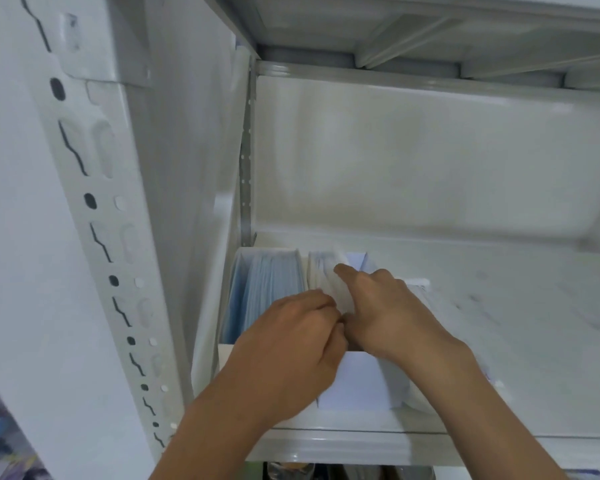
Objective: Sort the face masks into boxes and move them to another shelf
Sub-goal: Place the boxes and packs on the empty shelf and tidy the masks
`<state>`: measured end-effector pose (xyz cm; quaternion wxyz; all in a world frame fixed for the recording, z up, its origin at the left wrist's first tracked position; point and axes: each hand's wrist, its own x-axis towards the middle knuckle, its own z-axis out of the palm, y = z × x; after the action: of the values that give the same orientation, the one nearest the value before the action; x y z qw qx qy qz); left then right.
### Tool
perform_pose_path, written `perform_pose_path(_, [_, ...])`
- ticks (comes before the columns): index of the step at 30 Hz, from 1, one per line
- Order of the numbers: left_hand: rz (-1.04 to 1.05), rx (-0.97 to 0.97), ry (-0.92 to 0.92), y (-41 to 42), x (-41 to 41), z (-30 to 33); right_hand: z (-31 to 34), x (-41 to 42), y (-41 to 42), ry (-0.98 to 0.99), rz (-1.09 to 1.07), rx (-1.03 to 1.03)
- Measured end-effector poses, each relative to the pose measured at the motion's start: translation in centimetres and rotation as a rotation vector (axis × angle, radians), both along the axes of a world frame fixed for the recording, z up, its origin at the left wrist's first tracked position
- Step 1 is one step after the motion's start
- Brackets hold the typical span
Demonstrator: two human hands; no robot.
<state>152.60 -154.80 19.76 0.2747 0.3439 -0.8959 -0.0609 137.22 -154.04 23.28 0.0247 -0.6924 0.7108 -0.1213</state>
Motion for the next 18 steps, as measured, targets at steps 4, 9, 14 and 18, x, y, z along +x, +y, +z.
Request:
perform_pose_path(4, [0.006,0.035,0.021,0.2,0.1,0.3,-0.3,-1.2,0.7,-0.115,0.003,-0.023])
perform_pose_path(9, [-0.012,-0.005,-0.073,0.2,0.1,0.4,-0.8,-1.6,1.7,0.118,0.026,-0.223])
perform_pose_path(14, [-0.025,-0.022,-0.175,0.0,0.1,0.4,-1.3,-3.0,2.2,-0.145,0.109,-0.296])
perform_pose_path(18, [-0.014,0.010,-0.196,-0.3,-0.4,1.0,-1.8,-3.0,2.8,-0.331,0.189,-0.309])
